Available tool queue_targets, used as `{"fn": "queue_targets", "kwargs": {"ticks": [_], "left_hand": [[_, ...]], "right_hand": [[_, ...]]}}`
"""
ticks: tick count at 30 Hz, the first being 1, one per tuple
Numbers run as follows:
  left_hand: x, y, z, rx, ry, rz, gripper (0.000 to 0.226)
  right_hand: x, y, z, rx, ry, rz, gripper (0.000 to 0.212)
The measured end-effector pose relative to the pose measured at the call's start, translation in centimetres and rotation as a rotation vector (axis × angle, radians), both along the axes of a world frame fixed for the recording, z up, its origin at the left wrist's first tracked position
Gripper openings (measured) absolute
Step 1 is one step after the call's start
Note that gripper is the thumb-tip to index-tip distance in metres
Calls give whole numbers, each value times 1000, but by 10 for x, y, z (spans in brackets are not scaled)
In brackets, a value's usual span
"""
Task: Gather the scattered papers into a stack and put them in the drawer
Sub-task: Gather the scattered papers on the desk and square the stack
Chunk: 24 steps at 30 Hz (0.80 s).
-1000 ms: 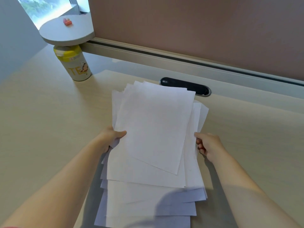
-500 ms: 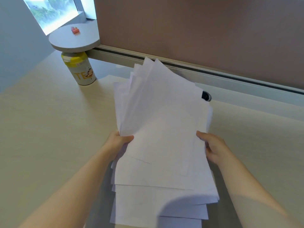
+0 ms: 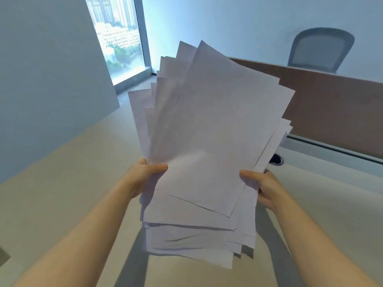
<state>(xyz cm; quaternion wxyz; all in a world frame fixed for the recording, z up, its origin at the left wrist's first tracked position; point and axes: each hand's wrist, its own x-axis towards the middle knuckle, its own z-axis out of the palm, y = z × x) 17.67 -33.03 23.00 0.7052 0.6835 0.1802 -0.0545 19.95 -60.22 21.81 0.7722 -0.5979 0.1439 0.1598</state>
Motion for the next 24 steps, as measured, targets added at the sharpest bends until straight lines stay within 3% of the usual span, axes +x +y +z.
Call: {"fn": "queue_targets", "kwargs": {"ticks": [5,9,15,24], "left_hand": [[-4,20,32,-3,-93,69,23],[1,27,55,46,-209,140,20],[6,37,82,-3,-378,122,17],[3,41,12,-122,-146,172,23]], "right_hand": [[-1,28,44,-85,-111,-51,42],[-1,52,82,-196,-241,-139,18],[2,69,105,-223,-504,-79,23],[7,65,39,-266,-247,43,20]]}}
